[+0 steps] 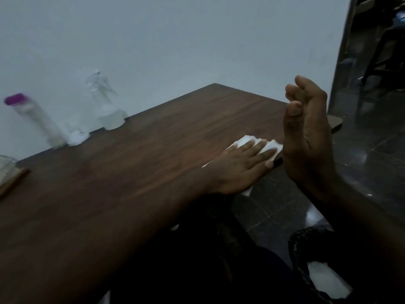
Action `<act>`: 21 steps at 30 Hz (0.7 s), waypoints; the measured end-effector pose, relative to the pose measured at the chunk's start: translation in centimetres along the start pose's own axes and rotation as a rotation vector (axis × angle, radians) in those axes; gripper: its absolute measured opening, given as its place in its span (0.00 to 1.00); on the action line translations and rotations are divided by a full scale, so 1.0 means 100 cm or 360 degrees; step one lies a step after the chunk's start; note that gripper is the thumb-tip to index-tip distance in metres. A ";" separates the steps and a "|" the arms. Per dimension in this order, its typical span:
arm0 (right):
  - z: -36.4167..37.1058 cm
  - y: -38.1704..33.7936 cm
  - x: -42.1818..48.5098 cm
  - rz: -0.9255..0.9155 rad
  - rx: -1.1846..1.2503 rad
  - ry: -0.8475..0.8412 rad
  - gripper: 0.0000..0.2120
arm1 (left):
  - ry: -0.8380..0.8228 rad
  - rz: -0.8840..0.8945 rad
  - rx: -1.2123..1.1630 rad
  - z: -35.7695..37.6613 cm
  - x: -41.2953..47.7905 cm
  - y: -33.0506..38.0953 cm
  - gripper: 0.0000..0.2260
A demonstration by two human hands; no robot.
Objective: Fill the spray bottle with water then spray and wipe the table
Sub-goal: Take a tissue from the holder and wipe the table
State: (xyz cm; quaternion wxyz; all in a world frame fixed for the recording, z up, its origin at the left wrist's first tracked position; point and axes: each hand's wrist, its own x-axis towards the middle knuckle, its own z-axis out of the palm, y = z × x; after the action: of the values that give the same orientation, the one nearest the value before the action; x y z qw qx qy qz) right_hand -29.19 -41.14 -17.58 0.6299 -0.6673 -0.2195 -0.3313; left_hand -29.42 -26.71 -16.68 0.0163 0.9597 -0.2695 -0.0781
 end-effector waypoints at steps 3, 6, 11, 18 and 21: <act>0.022 -0.016 -0.007 0.0005 0.0028 -0.0141 0.31 | -0.0017 -0.0187 0.0005 0.019 -0.067 -0.032 0.36; 0.042 -0.026 -0.017 0.0029 0.0066 -0.0287 0.28 | 0.0012 -0.0348 0.0089 0.025 -0.131 -0.042 0.44; 0.057 -0.034 -0.038 0.0130 0.0014 -0.0617 0.34 | 0.0122 -0.0391 0.0166 0.047 -0.206 -0.054 0.46; 0.036 -0.046 -0.063 0.0010 -0.0344 -0.1373 0.42 | 0.0432 -0.0379 0.0055 0.056 -0.263 -0.040 0.39; 0.025 -0.050 -0.067 0.0044 -0.0308 -0.1584 0.42 | 0.0590 -0.0395 -0.0233 0.038 -0.267 -0.014 0.27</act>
State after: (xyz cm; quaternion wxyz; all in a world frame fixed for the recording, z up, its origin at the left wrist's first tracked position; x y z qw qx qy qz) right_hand -36.91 -37.34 -18.93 0.3886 -0.8024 -0.4525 0.0166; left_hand -51.80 -11.53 -16.76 0.1255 0.9796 -0.1356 0.0788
